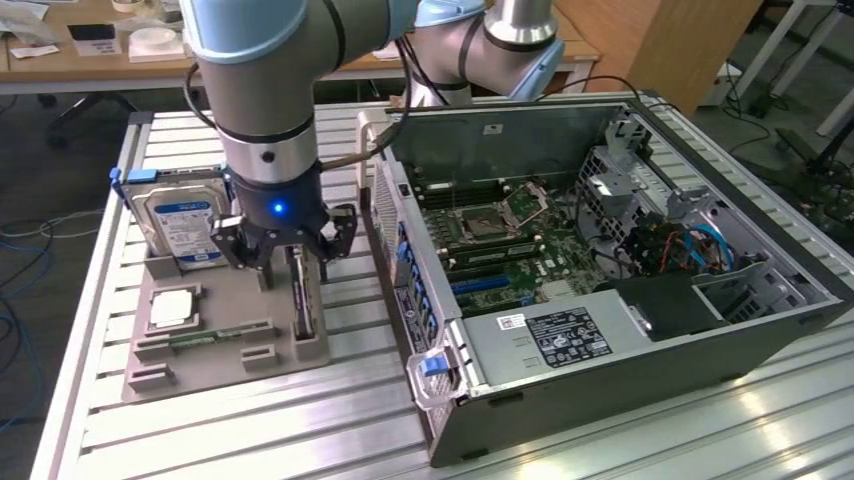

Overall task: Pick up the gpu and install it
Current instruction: 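Pick up the gpu and move the gpu toward the slot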

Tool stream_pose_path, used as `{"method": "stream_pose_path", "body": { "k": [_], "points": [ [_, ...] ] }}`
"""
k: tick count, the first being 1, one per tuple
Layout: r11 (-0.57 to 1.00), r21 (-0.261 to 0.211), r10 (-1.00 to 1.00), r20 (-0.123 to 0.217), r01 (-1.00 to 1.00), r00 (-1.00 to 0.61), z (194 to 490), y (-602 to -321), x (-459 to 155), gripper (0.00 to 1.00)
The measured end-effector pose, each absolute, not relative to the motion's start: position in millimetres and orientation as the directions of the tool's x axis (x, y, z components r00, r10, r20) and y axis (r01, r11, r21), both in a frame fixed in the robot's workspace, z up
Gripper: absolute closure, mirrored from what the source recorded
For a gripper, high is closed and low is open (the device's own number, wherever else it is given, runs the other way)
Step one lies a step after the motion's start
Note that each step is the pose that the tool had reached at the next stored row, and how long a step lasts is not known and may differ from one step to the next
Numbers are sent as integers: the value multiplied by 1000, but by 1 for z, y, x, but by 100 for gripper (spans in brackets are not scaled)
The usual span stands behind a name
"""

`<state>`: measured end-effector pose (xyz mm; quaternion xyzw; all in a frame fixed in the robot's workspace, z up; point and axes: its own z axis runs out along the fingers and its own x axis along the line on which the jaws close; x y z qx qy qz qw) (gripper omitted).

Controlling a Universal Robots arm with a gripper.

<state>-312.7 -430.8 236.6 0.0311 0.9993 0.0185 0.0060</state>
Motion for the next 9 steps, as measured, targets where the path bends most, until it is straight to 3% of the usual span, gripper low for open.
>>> {"method": "stream_pose_path", "body": {
  "k": [9],
  "points": [
    [997,37,61,-11,60,-998,220,-429,-313,35]
  ]
}}
